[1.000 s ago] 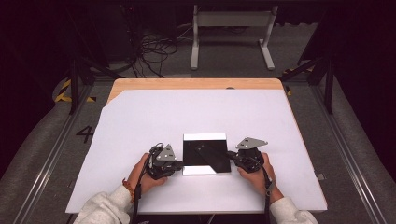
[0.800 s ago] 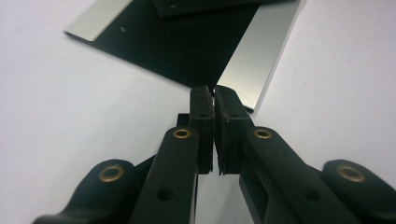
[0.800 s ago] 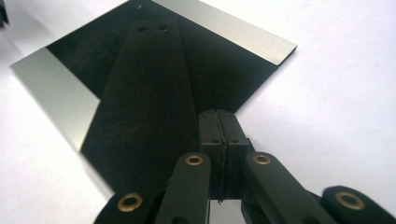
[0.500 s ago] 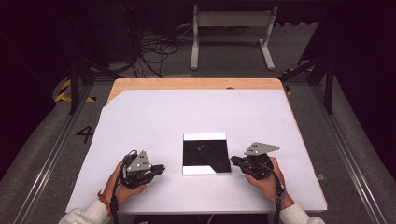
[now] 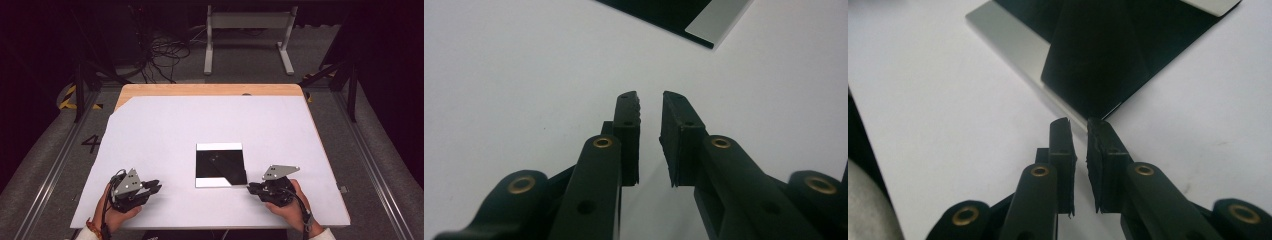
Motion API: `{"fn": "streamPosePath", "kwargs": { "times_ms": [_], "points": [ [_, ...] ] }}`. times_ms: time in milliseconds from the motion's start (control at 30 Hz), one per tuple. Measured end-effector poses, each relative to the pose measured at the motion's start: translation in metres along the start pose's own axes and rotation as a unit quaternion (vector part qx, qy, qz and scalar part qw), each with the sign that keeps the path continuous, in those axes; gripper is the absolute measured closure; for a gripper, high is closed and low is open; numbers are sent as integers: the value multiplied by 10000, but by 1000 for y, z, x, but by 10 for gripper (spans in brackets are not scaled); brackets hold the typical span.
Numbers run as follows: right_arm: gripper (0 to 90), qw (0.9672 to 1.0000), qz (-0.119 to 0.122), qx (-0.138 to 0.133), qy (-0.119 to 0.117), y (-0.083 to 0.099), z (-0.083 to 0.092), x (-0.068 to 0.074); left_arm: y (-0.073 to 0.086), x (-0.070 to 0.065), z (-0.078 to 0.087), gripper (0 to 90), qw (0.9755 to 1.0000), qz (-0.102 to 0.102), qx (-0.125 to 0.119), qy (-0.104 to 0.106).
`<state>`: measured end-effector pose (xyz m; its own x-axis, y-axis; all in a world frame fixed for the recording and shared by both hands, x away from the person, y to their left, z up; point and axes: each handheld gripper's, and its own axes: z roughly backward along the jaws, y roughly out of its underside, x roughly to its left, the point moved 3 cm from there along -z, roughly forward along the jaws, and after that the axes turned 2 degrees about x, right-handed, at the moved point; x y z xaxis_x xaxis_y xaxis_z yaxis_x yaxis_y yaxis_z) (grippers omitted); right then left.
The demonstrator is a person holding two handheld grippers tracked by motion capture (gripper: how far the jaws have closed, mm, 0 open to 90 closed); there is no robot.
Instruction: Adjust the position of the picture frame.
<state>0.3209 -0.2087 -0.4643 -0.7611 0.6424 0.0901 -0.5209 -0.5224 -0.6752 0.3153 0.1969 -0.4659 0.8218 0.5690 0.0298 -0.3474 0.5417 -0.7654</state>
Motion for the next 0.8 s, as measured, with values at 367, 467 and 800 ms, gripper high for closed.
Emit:
{"fn": "streamPosePath", "kwargs": {
  "times_ms": [367,467,800],
  "points": [
    [839,9988,36,484,105,-3,-8,0,1,-4,-6,742,9999,-77,122,71],
    [846,9986,6,504,151,-5,-10,-2,1,-4,-7,741,9998,-69,133,91],
    [857,9962,159,752,409,-10,-10,-1,1,-5,-11,739,9996,-95,191,177]
  ]
}}
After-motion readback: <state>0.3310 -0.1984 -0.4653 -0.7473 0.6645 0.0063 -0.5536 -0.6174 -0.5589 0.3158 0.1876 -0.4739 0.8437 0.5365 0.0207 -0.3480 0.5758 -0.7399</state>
